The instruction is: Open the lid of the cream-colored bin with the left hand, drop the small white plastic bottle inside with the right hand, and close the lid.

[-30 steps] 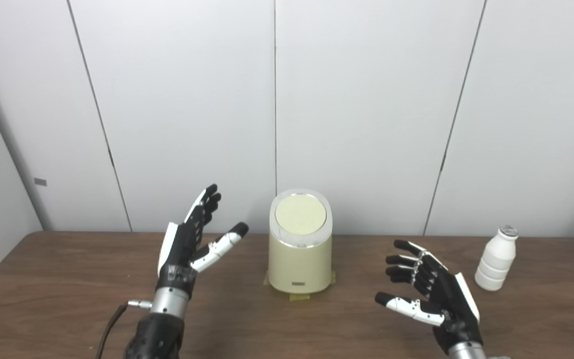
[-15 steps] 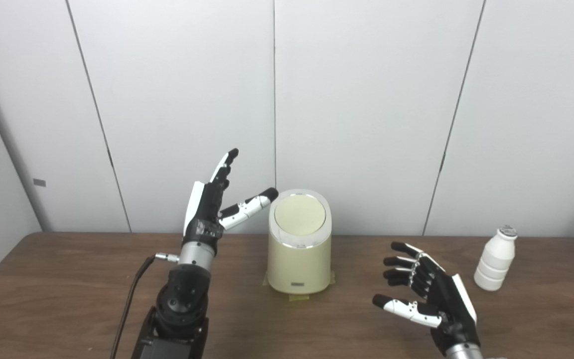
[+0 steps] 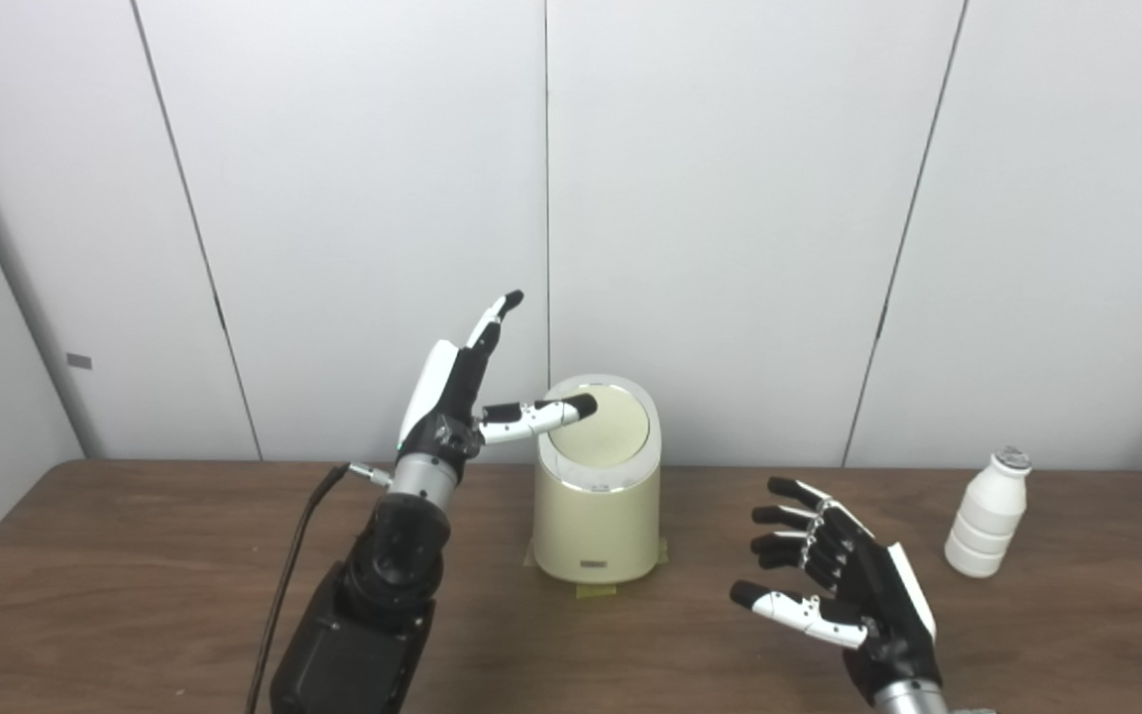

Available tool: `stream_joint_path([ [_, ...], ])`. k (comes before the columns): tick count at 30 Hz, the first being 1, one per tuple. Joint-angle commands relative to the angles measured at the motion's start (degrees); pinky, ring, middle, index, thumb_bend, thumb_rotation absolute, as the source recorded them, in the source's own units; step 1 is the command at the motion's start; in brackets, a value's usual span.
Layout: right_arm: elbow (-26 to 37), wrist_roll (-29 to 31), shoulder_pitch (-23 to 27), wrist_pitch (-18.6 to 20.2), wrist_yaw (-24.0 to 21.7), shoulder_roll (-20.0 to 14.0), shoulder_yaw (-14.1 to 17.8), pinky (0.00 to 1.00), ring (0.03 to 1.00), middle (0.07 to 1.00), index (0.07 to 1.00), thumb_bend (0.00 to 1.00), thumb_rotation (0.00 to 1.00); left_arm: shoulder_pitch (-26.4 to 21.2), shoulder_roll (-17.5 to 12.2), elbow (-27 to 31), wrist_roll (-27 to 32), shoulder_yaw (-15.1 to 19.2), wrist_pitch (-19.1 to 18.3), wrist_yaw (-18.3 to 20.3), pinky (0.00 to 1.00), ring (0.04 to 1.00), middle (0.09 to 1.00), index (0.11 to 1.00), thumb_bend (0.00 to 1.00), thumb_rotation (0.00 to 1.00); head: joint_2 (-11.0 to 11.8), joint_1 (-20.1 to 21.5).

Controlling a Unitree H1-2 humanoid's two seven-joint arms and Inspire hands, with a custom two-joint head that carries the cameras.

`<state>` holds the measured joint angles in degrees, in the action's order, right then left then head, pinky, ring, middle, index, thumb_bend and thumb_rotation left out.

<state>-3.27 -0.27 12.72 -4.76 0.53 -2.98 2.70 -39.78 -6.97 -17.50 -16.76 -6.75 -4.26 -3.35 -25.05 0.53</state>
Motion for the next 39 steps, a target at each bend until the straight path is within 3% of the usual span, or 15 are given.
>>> stream_joint_path([
  [1,2.32,0.31,2.29,-1.06,-0.10,0.11,-0.17,0.56,0.586,0.672,0.750,0.72,0.02,-3.83,-0.81,-0.58,-0.72,-0.39,2.11,0.13,1.00,1.000,1.000,1.000,0.94,0.28,-0.03,0.24],
  [13,4.00,0.24,2.02,0.24,-0.09,0.48,-0.62,0.53,0.567,0.661,0.725,0.73,0.02,-6.35,-0.56,-8.62,-4.72,-1.69,3.40,-3.21,0.91,1.000,1.000,1.000,0.91,0.26,-0.19,1.02],
  [24,3.92,-0.28,2.27,0.02,0.32,0.70,-0.67,0.53,0.557,0.655,0.709,0.73,0.03,-7.10,-0.75,-12.57,-6.84,-3.40,3.43,-3.88,0.91,1.000,1.000,1.000,0.88,0.20,-0.34,1.34],
  [39,5.21,-1.38,1.95,0.98,0.76,0.98,-0.86,0.52,0.564,0.657,0.715,0.73,0.04,-8.24,-0.96,-11.36,-14.40,-8.16,-2.86,-4.06,0.97,1.000,1.000,1.000,0.93,0.25,-0.98,1.47],
])
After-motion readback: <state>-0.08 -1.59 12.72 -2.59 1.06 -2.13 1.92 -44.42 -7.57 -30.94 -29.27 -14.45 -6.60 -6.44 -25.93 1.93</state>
